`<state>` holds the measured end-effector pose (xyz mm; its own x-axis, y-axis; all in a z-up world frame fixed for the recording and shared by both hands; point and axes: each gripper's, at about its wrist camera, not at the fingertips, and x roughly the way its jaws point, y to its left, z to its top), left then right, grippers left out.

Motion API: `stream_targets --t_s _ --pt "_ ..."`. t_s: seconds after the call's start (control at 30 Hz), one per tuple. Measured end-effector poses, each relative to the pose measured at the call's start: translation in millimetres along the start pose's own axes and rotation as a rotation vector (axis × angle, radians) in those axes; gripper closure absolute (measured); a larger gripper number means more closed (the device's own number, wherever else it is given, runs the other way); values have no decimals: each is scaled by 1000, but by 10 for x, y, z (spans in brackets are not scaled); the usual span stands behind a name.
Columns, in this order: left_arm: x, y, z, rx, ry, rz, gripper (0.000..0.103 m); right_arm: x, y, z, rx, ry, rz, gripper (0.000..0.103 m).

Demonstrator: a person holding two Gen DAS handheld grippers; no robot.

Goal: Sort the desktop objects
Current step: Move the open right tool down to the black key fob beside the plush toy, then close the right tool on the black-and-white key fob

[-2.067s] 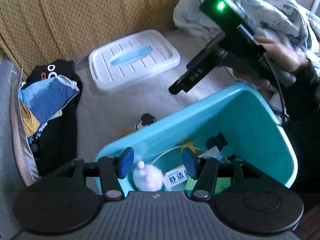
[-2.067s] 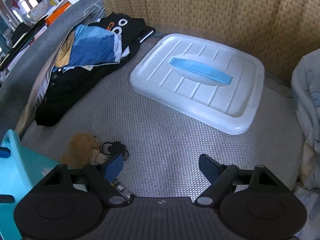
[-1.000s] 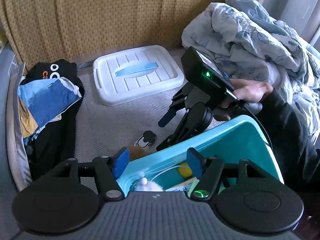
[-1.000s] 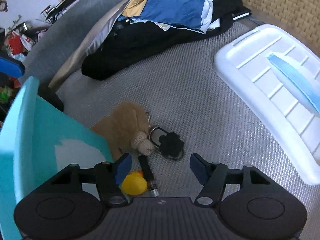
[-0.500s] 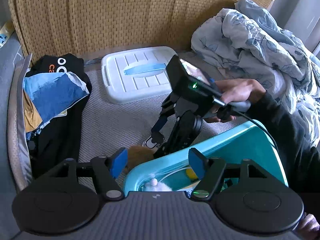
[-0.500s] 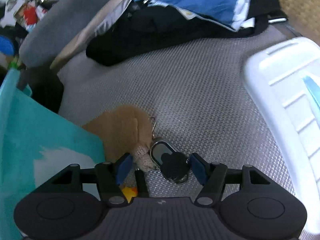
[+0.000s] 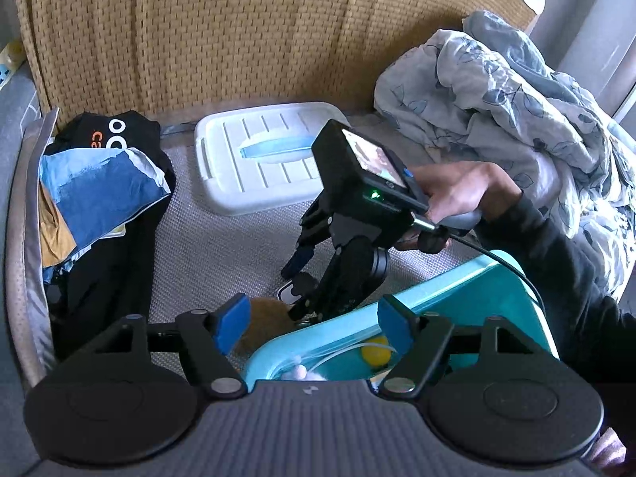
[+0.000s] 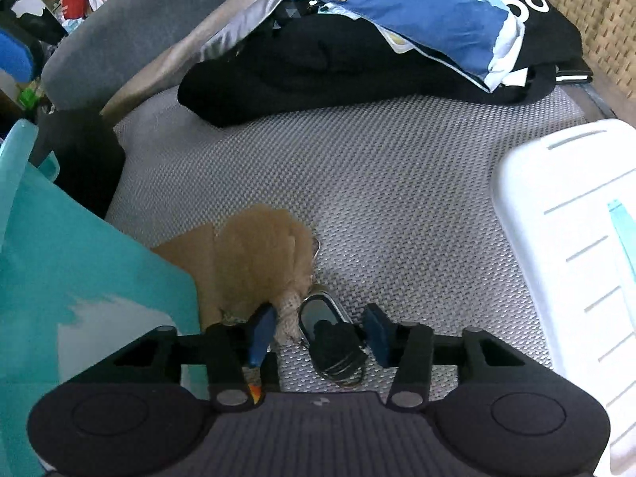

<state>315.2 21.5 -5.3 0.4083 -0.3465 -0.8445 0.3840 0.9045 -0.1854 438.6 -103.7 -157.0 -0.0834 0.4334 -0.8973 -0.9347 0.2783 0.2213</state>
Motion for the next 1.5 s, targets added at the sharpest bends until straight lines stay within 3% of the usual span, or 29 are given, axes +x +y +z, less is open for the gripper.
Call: stream_targets --t_s 0.07,0.13,0.6,0.93,1.07,1.2,1.3,1.33,1.5 --pt "-5 15 -2 -4 -5 -2 28 -14 -31 -4 9 -8 1 60" --pt "-10 31 -3 -8 -10 -3 28 -37 -68 -4 20 -23 -5 75" --pt "-32 164 -46 -41 -25 9 27 -61 -154 -30 35 -67 -37 75" --pt "-49 57 -56 -24 -25 4 27 -275 -46 -50 31 -92 -148 82" --pt "-34 19 -63 -26 -19 0 26 -315 -7 -104 21 -46 -195 82" --pt "-5 -12 -54 -25 -3 3 26 -252 13 -91 -18 -37 -278 76" --pt "5 -27 -44 -23 4 6 26 -181 50 -60 -57 -44 -248 70" --pt "7 -29 -44 -24 5 7 26 -135 66 -48 -72 -38 -246 62" --pt "37 -27 -50 -28 11 6 26 15 139 -20 -140 -25 -287 51"
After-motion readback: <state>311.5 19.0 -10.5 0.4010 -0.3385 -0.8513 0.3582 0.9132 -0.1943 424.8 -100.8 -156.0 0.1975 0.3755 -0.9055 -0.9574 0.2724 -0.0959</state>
